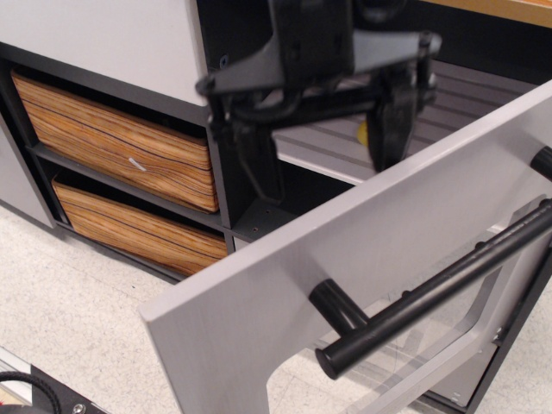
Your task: Close oven
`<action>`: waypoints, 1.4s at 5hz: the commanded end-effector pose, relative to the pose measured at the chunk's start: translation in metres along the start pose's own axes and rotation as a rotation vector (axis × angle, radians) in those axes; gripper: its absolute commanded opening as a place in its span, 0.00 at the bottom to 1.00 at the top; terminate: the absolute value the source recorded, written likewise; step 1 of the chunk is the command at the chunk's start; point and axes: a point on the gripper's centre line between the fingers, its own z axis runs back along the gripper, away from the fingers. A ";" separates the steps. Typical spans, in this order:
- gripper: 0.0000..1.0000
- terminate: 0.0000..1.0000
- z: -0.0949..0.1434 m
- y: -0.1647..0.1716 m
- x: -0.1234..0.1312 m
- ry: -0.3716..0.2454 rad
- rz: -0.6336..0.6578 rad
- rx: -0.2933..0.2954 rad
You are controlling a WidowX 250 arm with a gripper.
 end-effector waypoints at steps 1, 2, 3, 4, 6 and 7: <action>1.00 0.00 0.042 -0.032 -0.011 0.049 0.015 -0.111; 1.00 0.00 0.033 -0.041 -0.020 0.029 -0.009 -0.078; 1.00 0.00 0.012 -0.044 -0.028 0.026 -0.038 -0.040; 1.00 0.00 0.005 -0.048 -0.036 -0.015 -0.074 -0.012; 1.00 0.00 -0.002 -0.044 -0.020 -0.054 -0.041 0.018; 1.00 0.00 -0.023 -0.032 -0.006 -0.110 -0.029 0.048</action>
